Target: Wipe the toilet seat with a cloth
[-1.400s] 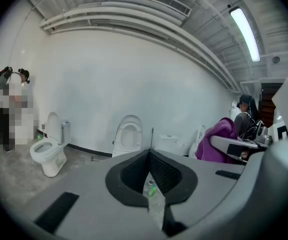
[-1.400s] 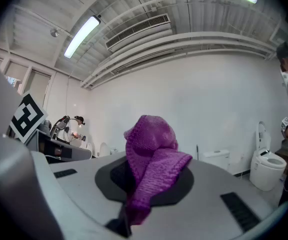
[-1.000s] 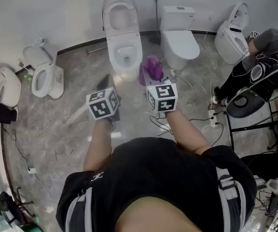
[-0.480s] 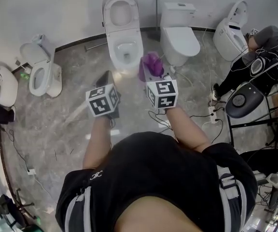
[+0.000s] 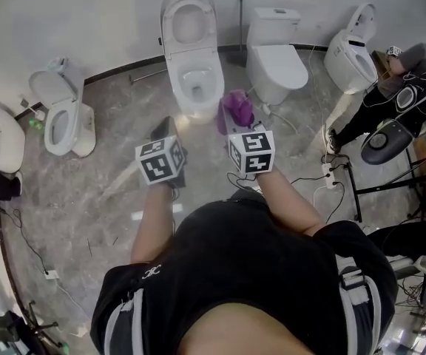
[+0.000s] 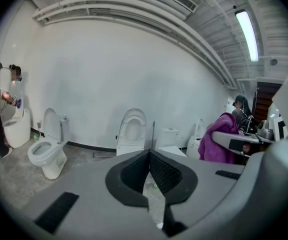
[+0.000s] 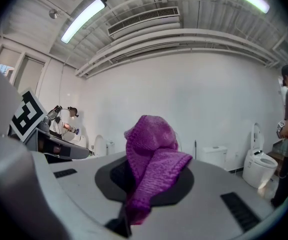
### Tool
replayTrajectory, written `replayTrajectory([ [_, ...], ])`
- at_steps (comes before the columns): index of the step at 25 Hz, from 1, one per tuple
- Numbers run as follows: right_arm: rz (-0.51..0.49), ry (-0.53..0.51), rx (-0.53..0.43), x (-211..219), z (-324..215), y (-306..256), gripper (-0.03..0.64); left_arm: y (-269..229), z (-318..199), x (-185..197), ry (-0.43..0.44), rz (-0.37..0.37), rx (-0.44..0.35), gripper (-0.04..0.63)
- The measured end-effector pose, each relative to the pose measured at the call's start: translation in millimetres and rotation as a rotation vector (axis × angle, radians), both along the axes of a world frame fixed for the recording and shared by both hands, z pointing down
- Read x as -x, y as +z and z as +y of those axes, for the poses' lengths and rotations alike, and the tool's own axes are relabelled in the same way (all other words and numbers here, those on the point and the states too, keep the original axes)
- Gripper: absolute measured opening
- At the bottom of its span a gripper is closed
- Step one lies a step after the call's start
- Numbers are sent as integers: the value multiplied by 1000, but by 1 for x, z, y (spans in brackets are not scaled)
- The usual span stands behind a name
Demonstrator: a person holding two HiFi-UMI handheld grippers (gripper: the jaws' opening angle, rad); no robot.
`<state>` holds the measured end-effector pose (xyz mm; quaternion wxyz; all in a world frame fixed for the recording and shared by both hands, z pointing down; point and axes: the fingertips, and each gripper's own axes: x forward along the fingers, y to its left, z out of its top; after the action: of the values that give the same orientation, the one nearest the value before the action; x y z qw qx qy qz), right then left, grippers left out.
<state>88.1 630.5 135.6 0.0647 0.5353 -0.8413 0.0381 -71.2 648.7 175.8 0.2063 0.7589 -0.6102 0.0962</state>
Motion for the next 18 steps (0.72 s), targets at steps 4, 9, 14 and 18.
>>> replayTrajectory([
  [4,7,5,17,1,-12,7,49,7,-9,1,7,-4,13,9],
  [9,-1,-1,5,2,-47,9,49,17,-37,1,5,-7,32,9],
  [14,-27,-12,1,-2,-106,10,49,14,-88,0,-9,-31,23,9],
  [18,-45,-25,-26,-12,-165,2,49,9,-147,-11,-14,-56,13,9],
])
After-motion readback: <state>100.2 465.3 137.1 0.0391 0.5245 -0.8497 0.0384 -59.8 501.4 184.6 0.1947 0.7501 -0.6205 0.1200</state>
